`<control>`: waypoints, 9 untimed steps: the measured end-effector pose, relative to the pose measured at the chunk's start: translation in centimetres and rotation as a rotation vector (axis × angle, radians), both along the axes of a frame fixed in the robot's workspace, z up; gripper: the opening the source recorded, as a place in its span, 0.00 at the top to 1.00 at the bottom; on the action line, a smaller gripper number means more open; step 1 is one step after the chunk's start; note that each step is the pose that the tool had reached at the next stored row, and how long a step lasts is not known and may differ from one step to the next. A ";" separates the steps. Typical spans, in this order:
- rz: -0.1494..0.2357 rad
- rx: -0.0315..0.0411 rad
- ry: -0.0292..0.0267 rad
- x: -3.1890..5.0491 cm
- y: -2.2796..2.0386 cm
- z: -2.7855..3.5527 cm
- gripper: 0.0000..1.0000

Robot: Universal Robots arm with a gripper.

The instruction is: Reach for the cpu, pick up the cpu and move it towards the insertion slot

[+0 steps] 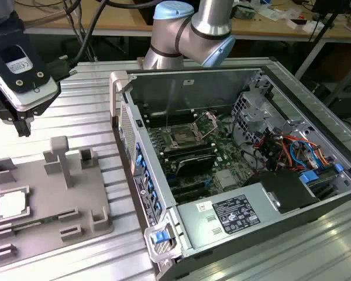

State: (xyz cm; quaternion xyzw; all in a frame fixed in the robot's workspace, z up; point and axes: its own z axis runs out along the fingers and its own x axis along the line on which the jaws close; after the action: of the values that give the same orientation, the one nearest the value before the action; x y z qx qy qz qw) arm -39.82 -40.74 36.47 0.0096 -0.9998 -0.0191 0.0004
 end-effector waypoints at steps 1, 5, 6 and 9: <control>0.000 0.0000 0.0000 0.00 0.00 0.00 0.89; 0.000 0.0000 0.0000 0.00 0.00 0.00 0.89; 0.000 0.0000 -0.0001 0.00 0.00 -0.01 0.89; 0.000 0.0000 0.0000 -0.24 0.00 0.00 0.89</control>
State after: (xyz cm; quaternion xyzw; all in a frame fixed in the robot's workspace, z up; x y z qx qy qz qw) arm -40.06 -40.74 36.47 0.0094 -0.9998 -0.0191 0.0004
